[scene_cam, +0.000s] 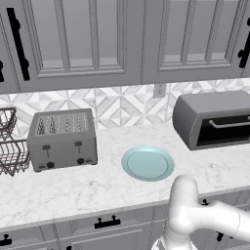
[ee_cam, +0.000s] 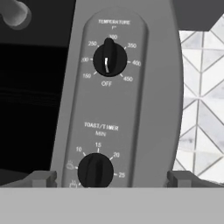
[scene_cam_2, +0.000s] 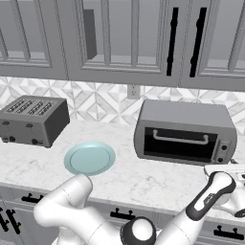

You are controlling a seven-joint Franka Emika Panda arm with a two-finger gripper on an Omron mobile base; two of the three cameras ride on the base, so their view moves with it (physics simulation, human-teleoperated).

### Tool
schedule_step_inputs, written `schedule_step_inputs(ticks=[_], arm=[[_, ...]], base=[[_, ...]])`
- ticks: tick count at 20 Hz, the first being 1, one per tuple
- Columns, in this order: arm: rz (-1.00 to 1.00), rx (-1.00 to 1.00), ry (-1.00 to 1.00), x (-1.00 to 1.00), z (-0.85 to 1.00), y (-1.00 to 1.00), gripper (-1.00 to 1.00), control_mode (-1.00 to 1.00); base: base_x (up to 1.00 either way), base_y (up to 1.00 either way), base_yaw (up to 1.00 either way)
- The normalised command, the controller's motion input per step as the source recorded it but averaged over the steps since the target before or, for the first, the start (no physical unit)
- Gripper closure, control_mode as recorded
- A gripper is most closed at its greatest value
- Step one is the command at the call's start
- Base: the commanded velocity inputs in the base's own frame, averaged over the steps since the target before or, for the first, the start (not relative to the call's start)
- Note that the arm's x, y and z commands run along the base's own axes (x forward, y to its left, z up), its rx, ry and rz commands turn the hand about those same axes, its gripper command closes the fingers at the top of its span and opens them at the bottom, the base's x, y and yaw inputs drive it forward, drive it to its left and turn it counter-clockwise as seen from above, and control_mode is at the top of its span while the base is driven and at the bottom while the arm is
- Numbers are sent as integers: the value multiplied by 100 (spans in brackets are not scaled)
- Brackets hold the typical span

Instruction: Pick up the kebab skewer and baguette bread, and place them inside the toaster oven. Close the toaster oven door and start by setting the timer.

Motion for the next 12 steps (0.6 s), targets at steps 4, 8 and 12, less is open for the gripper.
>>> schedule_step_inputs(ticks=[4, 8, 12], arm=[[0, 0, -1, -8, 0, 0, -100, -100], [0, 0, 0, -16, 0, 0, -100, -100], [0, 0, -1, -5, 0, 0, -100, -100]], base=[[0, 0, 0], [0, 0, 0], [0, 0, 0]])
